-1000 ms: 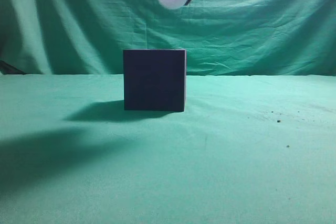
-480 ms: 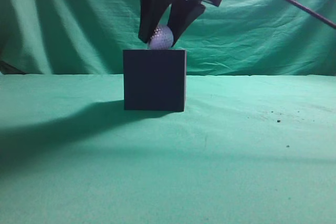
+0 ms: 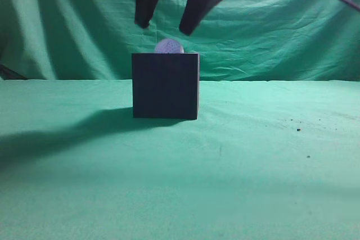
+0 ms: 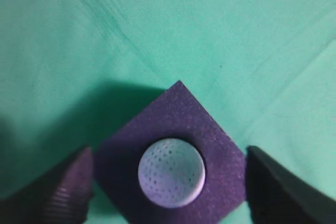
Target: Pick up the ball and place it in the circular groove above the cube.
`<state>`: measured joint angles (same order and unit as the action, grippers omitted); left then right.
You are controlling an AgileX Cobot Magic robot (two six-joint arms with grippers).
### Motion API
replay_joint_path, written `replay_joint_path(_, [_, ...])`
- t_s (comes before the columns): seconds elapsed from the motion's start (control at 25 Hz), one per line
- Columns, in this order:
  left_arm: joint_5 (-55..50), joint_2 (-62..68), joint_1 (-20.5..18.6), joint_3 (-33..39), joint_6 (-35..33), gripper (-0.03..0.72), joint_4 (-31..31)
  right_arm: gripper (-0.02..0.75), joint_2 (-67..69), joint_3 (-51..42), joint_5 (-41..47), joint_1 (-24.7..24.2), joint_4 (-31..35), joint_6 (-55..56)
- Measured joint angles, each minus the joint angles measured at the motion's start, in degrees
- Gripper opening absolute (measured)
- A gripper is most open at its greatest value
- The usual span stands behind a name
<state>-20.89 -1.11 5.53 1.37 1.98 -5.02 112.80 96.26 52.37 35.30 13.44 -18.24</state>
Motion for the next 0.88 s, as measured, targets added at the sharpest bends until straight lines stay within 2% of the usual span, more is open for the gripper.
replay_joint_path(0.04, [0.0, 0.0, 0.0, 0.0, 0.0, 0.0, 0.0, 0.545, 0.0, 1.93, 2.39, 0.0, -0.81, 1.58])
replay_joint_path(0.16, [0.0, 0.0, 0.0, 0.0, 0.0, 0.0, 0.0, 0.251, 0.0, 8.2, 11.58, 0.0, -3.86, 6.36])
replay_joint_path(0.24, [0.0, 0.0, 0.0, 0.0, 0.0, 0.0, 0.0, 0.095, 0.0, 11.72, 16.39, 0.0, -6.01, 9.31])
replay_joint_path(0.36, [0.0, 0.0, 0.0, 0.0, 0.0, 0.0, 0.0, 0.0, -1.74, 14.85, 18.3, 0.0, -7.02, 12.45])
replay_joint_path(0.64, [0.0, 0.0, 0.0, 0.0, 0.0, 0.0, 0.0, 0.0, -14.57, 12.31, 19.26, 0.0, -7.38, 16.89])
replay_joint_path(0.88, [0.0, 0.0, 0.0, 0.0, 0.0, 0.0, 0.0, 0.0, -30.11, -0.44, 19.57, 0.0, -9.21, 18.42])
